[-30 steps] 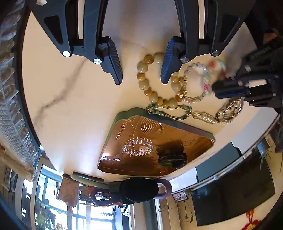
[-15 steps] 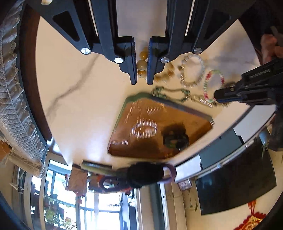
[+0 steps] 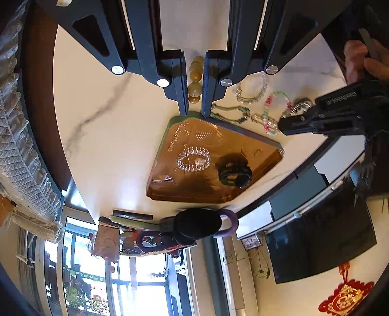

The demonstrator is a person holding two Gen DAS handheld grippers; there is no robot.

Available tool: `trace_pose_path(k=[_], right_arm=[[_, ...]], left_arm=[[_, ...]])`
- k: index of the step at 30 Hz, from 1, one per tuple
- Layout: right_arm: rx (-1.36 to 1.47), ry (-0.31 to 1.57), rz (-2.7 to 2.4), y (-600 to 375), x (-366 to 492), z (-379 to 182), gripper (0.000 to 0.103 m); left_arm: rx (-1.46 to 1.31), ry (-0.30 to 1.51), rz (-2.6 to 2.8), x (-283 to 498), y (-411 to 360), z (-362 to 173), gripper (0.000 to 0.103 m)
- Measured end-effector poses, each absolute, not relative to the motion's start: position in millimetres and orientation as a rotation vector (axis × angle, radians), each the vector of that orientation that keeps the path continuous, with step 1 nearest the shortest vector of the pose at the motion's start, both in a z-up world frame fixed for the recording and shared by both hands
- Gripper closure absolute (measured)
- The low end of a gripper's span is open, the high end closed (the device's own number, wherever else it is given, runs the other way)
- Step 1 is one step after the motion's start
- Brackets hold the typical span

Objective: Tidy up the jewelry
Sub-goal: 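Carry the pink-green bracelet over the tray while the right tool carries the jade bracelet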

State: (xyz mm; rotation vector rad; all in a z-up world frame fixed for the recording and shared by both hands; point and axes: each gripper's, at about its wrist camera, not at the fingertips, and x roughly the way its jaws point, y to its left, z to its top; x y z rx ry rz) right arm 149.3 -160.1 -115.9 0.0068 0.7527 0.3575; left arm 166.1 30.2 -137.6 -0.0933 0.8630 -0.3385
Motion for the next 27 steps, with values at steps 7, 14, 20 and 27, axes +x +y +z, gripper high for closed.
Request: trace_pose_path(k=[7,14,20,27], right_arm=[[-0.012,0.696,0.371,-156.5,146.3,-95.5,0.093],[-0.024,0.660,0.380,-153.7,143.3,-75.6,0.093],[-0.045,0.610,0.391,-143.4,146.8,-46.7,0.093],[-0.057,0.525,0.406,-132.8,158.2,-0.2,0.093]], left_arm=[[-0.110,0.817,-0.342,170.6,27.2,-120.4,0.096],[-0.099,0.762,-0.331,173.2,24.4,-97.7,0.096],[-0.066,0.655,-0.325,170.5,21.6,-56.4,0.096],[-0.085,0.582,-0.338,176.3,27.8,-16.9,0.096]])
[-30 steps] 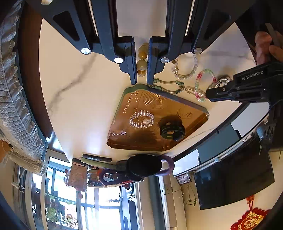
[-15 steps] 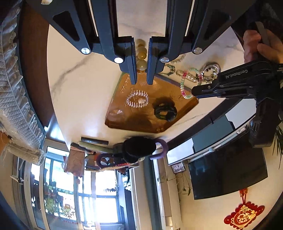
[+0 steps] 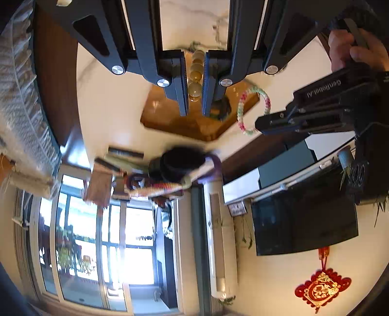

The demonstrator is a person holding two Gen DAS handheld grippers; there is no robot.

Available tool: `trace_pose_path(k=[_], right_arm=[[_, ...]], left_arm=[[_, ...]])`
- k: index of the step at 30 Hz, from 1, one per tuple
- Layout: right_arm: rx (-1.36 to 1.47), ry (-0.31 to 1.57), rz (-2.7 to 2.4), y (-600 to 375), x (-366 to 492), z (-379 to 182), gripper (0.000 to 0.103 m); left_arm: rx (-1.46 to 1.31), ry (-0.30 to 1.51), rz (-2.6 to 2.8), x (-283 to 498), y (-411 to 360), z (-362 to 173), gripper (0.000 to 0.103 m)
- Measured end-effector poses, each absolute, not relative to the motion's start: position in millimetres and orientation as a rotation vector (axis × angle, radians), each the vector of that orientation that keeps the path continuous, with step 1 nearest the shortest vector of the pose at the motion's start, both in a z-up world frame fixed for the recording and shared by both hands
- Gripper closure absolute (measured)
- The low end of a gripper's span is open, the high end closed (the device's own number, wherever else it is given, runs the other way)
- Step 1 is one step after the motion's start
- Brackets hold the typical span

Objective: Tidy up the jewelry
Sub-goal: 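Carry the pink-green bracelet over the tray while the right tool carries the jade bracelet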

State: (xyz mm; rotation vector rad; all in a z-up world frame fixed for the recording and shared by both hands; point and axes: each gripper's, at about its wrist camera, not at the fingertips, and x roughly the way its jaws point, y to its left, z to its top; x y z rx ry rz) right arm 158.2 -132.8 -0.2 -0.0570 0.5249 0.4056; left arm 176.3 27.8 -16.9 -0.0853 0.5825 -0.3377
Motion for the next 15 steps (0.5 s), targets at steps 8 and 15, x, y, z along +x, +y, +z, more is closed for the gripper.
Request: trace_pose_path(k=[8,15], right_arm=[[-0.045,0.515,0.437,-119.0,186.9,2.5,0.093],[-0.005,0.627,0.465,-116.2,211.8,-43.2,0.093]], left_arm=[[-0.123,0.625,-0.334,200.5,30.5,-34.6,0.096],[-0.123,0.716,-0.325,218.0,32.1,-73.9,0.097]])
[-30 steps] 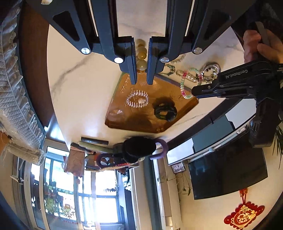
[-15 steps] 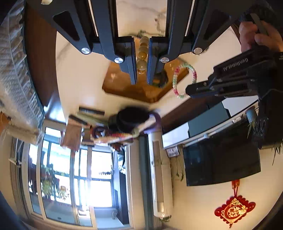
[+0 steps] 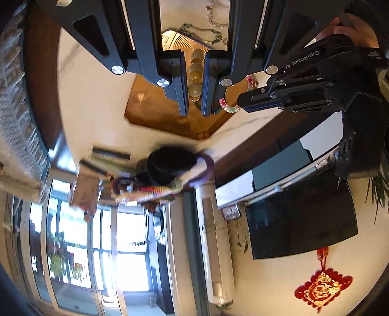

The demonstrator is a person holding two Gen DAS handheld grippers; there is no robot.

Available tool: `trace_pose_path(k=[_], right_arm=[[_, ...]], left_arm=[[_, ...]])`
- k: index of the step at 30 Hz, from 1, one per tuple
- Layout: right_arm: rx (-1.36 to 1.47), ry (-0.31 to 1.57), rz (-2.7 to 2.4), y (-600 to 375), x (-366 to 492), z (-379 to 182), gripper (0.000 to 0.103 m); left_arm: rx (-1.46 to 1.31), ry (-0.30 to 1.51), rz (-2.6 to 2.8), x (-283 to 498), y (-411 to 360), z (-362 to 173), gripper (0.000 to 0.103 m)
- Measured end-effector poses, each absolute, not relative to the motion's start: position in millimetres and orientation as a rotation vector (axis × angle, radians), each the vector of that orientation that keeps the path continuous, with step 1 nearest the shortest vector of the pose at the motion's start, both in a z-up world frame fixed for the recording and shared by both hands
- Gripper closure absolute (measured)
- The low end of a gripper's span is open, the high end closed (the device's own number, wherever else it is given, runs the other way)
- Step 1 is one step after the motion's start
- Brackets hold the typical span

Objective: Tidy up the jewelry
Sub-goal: 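Carry the pink-green bracelet over the tray while the right tool carries the jade bracelet, then lower both bracelets into the tray and open both tools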

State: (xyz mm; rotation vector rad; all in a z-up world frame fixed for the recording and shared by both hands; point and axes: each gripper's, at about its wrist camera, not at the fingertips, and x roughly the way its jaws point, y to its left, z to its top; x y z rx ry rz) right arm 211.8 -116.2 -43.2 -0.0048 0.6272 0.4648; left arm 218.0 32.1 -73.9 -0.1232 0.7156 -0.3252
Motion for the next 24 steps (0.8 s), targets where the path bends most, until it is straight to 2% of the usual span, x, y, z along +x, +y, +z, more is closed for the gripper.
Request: trace_pose_path(k=[12,24], right_arm=[[-0.004,0.777,0.495,-99.5,240.4,-106.3,0.093],[0.007,0.881,0.424,-111.9,257.6,-147.3,0.093]], left_arm=[[-0.115,0.892,-0.292,252.6,39.2,-141.8,0.097],[-0.110,0.949,-0.210,273.0,52.1,-168.5,0.096]])
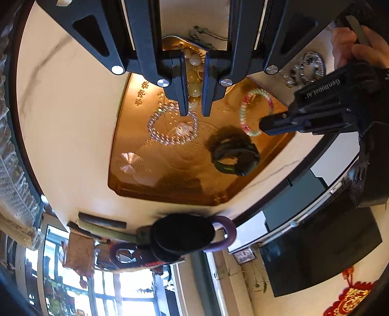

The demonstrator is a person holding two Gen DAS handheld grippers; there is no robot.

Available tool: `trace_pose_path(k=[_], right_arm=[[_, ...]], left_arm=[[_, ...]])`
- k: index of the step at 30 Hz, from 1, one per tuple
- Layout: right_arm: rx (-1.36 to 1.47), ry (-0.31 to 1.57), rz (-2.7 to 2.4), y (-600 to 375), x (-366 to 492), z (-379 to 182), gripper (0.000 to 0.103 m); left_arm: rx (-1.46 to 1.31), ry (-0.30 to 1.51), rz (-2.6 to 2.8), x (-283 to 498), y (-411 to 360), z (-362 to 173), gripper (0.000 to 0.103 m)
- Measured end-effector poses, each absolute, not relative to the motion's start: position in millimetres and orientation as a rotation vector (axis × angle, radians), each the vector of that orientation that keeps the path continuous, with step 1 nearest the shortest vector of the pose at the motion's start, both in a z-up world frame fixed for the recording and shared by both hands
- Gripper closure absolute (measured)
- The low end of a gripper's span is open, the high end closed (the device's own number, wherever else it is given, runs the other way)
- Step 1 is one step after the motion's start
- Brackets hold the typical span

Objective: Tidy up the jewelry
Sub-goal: 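Lower both bracelets into the tray and open both tools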

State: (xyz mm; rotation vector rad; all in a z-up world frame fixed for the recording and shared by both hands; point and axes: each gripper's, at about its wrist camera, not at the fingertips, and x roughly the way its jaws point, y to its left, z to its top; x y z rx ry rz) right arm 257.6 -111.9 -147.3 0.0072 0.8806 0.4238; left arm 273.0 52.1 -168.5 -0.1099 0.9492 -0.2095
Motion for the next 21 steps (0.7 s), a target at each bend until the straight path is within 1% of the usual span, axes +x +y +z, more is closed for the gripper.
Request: trace_pose_path(k=[7,8,10,11,12,13,15,21], right_arm=[[0.005,0.912,0.405,-114.8,261.7,-160.5,0.093],[0.005,0.918,0.403,-115.5,261.8,-160.5,0.092],[0.030,0.924,0.402,-119.3,260.8,-159.1,0.089],[0.043,0.924,0.403,-121.5,260.3,-157.8,0.084],[0.048,0.921,0.400,-123.0,259.0,-156.5,0.077],[0.049,0.916,0.395,-124.1,257.3,-155.1,0.073],[0.055,0.908,0.390,-126.1,253.9,-151.8,0.059],[0.074,0.865,0.397,-131.0,235.7,-132.3,0.045]], left_arm=[[-0.110,0.968,-0.173,278.7,54.7,-178.9,0.096],[-0.113,0.966,-0.165,278.0,55.4,-177.5,0.093],[-0.117,0.979,-0.141,276.6,56.7,-175.4,0.078],[-0.113,0.978,-0.128,274.1,57.0,-174.0,0.055],[-0.109,0.963,-0.117,270.4,57.0,-170.6,0.033],[-0.105,0.946,-0.112,266.8,56.6,-167.3,0.028],[-0.085,0.915,-0.113,258.4,53.4,-158.4,0.027],[-0.077,0.870,-0.148,228.1,50.3,-137.5,0.024]])
